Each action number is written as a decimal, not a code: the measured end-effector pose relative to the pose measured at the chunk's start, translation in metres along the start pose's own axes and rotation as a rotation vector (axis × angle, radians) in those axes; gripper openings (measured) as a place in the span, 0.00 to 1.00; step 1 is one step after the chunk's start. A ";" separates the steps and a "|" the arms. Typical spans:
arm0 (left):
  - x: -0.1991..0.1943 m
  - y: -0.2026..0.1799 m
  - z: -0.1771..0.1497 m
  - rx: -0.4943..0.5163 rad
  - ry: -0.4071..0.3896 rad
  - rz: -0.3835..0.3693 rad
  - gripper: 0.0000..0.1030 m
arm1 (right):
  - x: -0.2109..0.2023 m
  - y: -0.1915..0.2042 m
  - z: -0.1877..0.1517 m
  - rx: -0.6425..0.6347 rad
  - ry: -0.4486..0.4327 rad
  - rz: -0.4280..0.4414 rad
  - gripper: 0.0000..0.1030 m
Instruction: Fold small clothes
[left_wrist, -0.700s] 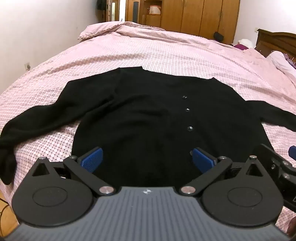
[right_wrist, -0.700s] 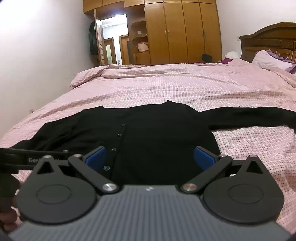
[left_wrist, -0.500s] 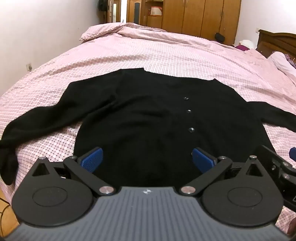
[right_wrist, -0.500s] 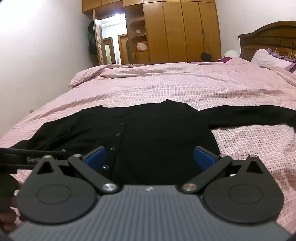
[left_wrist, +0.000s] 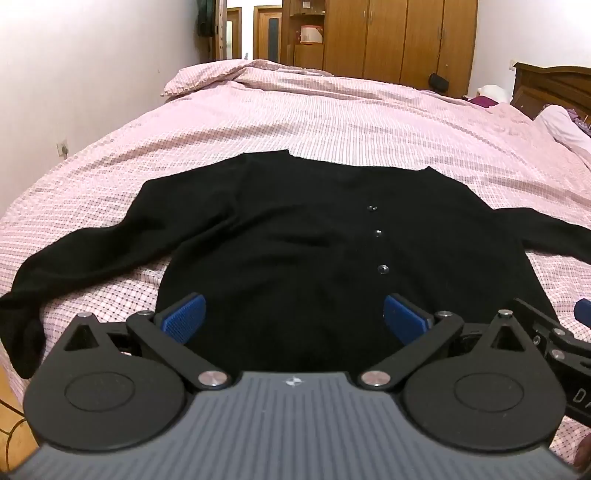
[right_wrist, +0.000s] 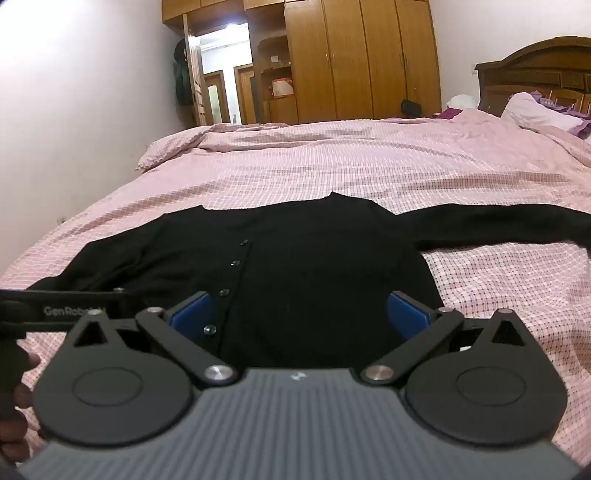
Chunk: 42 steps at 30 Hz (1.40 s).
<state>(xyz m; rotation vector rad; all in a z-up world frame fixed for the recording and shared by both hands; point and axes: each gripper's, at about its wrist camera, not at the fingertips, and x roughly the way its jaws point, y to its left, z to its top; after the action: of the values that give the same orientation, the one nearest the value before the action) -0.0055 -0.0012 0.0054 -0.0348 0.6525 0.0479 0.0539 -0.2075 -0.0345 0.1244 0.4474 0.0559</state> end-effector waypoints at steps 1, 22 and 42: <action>0.000 0.000 0.000 0.001 -0.002 0.000 1.00 | 0.000 0.000 0.000 0.000 0.000 0.000 1.00; 0.000 0.000 0.000 0.005 -0.003 0.000 1.00 | 0.003 0.000 -0.002 0.004 0.009 0.000 1.00; 0.000 -0.001 0.000 0.004 -0.001 0.000 1.00 | 0.003 0.000 -0.002 0.005 0.010 0.001 1.00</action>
<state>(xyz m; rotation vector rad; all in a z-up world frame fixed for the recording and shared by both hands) -0.0058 -0.0020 0.0052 -0.0309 0.6517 0.0461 0.0555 -0.2073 -0.0374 0.1296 0.4579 0.0560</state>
